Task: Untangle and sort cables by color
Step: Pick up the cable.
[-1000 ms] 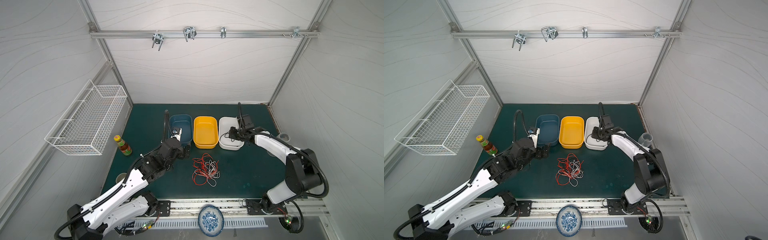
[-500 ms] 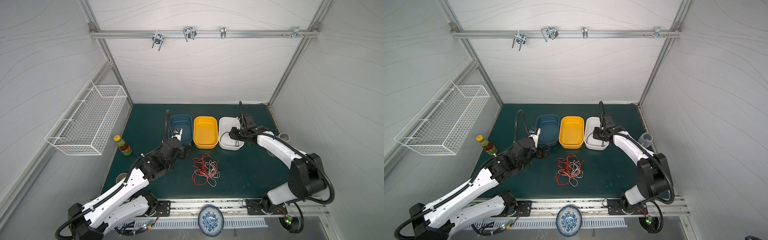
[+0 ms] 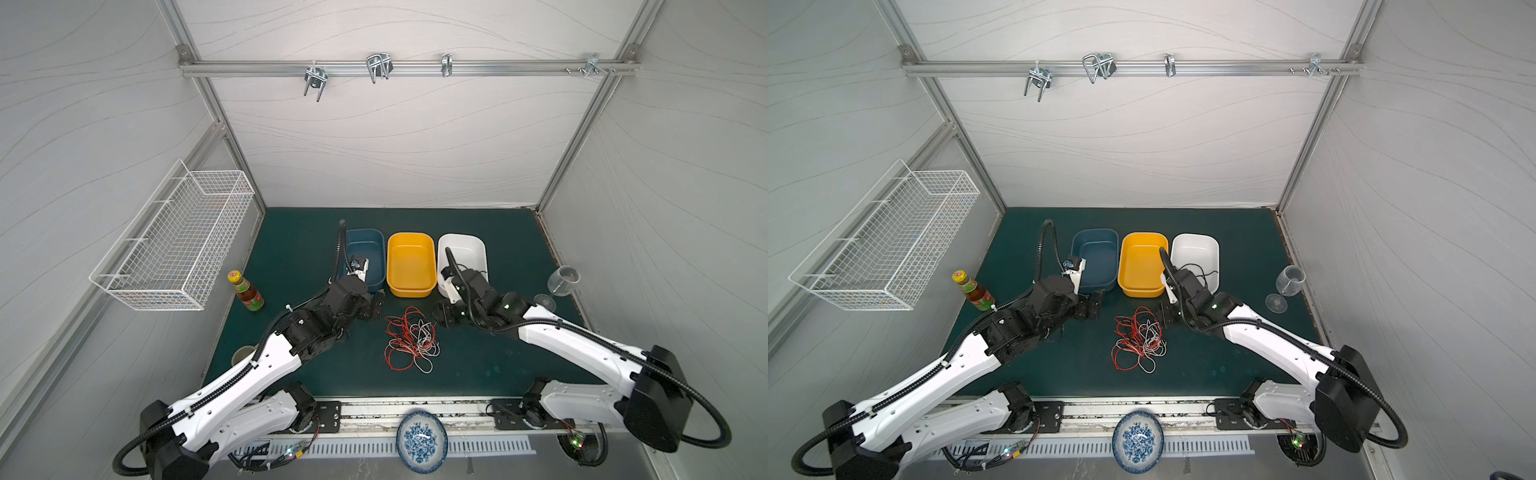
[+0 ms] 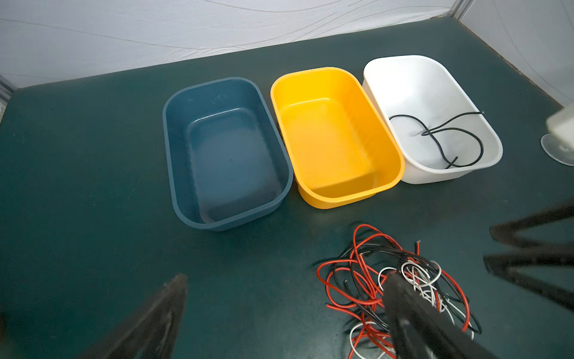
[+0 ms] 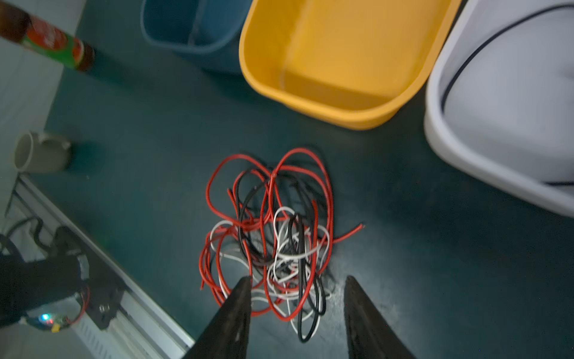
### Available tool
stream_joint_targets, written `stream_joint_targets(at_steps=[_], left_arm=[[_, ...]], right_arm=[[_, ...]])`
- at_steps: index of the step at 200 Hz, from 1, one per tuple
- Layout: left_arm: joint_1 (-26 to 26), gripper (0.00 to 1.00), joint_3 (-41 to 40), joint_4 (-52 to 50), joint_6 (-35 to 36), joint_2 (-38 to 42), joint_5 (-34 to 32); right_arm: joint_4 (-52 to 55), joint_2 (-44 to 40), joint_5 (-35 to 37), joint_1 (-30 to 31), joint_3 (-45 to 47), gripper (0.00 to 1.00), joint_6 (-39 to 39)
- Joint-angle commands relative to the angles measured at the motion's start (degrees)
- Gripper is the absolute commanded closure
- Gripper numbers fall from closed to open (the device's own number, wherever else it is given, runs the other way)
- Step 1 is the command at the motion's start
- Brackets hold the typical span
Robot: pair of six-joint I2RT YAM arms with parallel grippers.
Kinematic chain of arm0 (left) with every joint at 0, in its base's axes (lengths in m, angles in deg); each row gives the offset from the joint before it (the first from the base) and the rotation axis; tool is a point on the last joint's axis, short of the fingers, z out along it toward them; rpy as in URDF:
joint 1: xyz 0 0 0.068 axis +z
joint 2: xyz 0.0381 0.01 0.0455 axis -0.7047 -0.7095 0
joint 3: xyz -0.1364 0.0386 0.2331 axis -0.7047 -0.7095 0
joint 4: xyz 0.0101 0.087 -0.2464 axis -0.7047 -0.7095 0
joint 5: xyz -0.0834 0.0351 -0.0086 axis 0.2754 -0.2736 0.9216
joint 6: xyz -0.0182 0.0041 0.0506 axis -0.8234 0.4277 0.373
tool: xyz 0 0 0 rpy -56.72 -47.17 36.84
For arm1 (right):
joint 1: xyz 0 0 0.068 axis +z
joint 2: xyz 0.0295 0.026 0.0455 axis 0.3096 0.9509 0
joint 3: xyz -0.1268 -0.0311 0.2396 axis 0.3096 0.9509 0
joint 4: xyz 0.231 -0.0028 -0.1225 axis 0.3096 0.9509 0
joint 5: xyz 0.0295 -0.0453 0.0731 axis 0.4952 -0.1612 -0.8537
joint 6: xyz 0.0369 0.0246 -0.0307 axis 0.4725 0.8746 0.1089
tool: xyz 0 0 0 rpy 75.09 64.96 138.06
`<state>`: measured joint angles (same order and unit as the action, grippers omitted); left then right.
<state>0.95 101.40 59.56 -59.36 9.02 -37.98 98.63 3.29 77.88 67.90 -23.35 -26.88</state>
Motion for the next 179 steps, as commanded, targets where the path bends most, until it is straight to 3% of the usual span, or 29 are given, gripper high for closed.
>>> stream_joint_targets(at_steps=[1, 34, 93, 129, 179], left_arm=[[-0.5, 0.01, 2.9, -0.2, 0.3, -0.7, 0.3], [-0.9, 0.01, 3.3, -0.8, 0.5, -1.9, 1.0], [-1.6, 0.01, 3.3, -0.9, 0.8, -2.1, 0.7], [-1.7, 0.01, 3.3, -1.0, 1.0, -2.4, 0.8], [-1.8, 0.01, 3.3, -1.1, 1.0, -2.8, 1.4]], right_arm=[[-0.8, -1.8, 4.9, 4.9, 3.4, 0.51, 4.3], [-3.5, -2.5, 8.5, 7.8, 8.3, 0.52, 8.4], [-7.2, -2.8, 7.4, 8.1, 13.3, 0.6, 10.2], [-8.8, -0.1, 7.4, 9.3, 13.7, 0.67, 10.8], [-10.4, 2.0, 7.9, 10.2, 14.1, 0.68, 11.1]])
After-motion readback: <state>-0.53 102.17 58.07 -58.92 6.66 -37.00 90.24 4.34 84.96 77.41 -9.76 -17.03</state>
